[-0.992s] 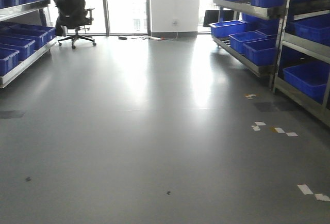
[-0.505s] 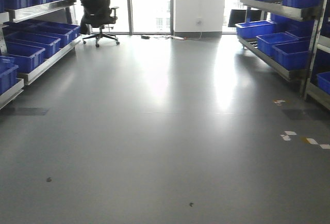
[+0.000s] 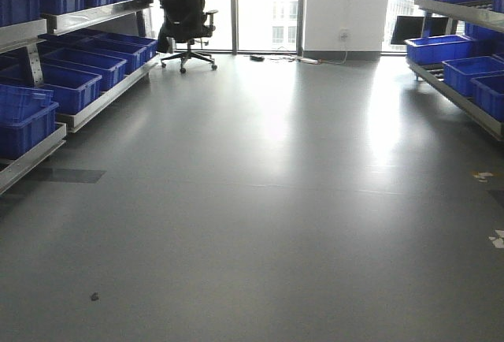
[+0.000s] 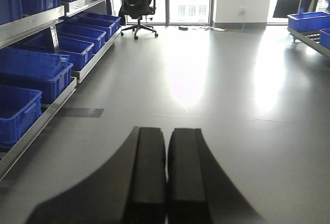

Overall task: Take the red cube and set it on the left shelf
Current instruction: 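Drive the base across the floor to the shelf of blue bins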

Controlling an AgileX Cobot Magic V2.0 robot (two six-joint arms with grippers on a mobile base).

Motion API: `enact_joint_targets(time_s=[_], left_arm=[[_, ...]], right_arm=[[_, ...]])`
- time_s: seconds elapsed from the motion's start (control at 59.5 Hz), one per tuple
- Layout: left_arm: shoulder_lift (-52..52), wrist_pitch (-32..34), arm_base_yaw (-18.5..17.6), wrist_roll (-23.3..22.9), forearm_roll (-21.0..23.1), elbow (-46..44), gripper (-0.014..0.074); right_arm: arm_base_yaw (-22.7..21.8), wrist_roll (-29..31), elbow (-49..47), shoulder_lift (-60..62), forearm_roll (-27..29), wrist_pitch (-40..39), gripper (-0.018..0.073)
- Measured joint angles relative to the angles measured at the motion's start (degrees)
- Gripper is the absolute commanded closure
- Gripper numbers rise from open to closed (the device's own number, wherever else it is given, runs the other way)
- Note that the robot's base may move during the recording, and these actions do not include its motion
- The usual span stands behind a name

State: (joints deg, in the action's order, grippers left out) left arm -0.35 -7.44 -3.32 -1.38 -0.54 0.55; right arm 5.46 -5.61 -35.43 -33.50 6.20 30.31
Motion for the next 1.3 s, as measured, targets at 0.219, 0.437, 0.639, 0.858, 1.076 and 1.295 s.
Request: enact_joint_targets(time_s=[0.219,0.437,0.639,0.858,1.076,1.295], left_arm=[[0.0,0.0,0.0,0.0,0.0,0.0,0.0495],[0.0,0.0,0.0,0.0,0.0,0.0,0.0495],[0.0,0.0,0.0,0.0,0.0,0.0,0.0495],[0.0,0.0,0.0,0.0,0.0,0.0,0.0495],[0.0,0.0,0.0,0.0,0.0,0.0,0.0495],[0.0,0.0,0.0,0.0,0.0,0.0,0.0495]], right_arm=[[0.0,0.0,0.0,0.0,0.0,0.0,0.0504],[0.0,0.0,0.0,0.0,0.0,0.09,0.0504],[0.0,0.0,0.0,0.0,0.0,0.09,0.0504],[0.0,0.0,0.0,0.0,0.0,0.09,0.0504],[0.0,0.0,0.0,0.0,0.0,0.13,0.0504],[0.0,0.0,0.0,0.0,0.0,0.13,0.0504]])
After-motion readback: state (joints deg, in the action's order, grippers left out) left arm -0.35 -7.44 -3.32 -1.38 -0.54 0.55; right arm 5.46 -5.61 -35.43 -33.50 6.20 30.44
